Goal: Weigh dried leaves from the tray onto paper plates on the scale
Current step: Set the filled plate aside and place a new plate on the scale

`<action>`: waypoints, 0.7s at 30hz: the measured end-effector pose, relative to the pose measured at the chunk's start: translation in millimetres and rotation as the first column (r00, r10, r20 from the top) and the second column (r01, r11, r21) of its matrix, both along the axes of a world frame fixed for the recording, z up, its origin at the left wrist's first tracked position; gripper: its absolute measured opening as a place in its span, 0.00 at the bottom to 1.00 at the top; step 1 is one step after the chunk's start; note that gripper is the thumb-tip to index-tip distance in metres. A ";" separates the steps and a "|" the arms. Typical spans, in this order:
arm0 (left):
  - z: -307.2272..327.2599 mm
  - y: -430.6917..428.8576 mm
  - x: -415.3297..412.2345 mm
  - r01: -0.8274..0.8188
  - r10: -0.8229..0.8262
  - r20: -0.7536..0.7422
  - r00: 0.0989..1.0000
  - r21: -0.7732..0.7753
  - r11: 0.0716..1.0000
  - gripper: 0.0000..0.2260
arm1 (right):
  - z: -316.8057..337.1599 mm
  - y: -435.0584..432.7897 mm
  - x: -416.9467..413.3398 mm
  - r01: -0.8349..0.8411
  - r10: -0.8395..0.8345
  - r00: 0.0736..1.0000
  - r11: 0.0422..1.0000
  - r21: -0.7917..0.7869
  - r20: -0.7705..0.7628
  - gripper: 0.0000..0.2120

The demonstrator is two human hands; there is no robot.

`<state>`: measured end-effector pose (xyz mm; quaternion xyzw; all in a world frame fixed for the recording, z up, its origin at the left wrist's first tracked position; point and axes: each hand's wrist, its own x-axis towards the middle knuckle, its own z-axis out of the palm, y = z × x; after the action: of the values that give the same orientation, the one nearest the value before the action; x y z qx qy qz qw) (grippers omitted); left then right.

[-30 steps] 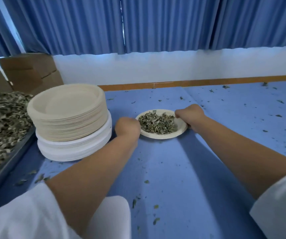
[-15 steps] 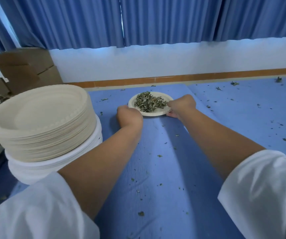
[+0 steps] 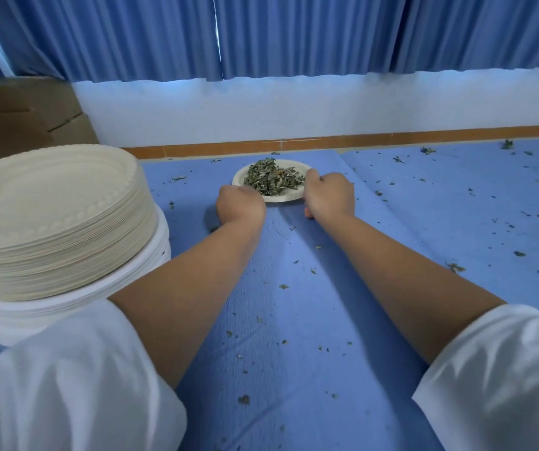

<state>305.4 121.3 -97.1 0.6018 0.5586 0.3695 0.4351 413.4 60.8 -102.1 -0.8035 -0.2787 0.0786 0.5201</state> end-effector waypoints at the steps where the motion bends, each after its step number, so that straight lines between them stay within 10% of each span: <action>1: 0.5 -0.3 0.7 0.000 0.000 -0.002 1.000 0.007 1.000 0.15 | -1.3 0.8 -0.7 0.000 0.000 1.000 1.000 0.000 0.030 0.20; 11: -4.8 -0.6 2.6 0.120 -0.139 0.139 0.980 0.137 0.983 0.13 | -5.1 0.3 -8.8 -0.017 0.042 0.960 0.996 -0.091 0.276 0.22; 21: 19.0 -45.4 -32.7 0.331 -0.284 -0.193 0.939 0.294 0.897 0.10 | 3.2 -27.8 -66.4 -0.164 0.187 0.937 0.981 -0.102 0.296 0.18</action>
<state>272.7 75.9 -78.1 0.7706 0.4186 0.3374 0.3422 347.0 33.0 -98.9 -0.7971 -0.4226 0.0107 0.4312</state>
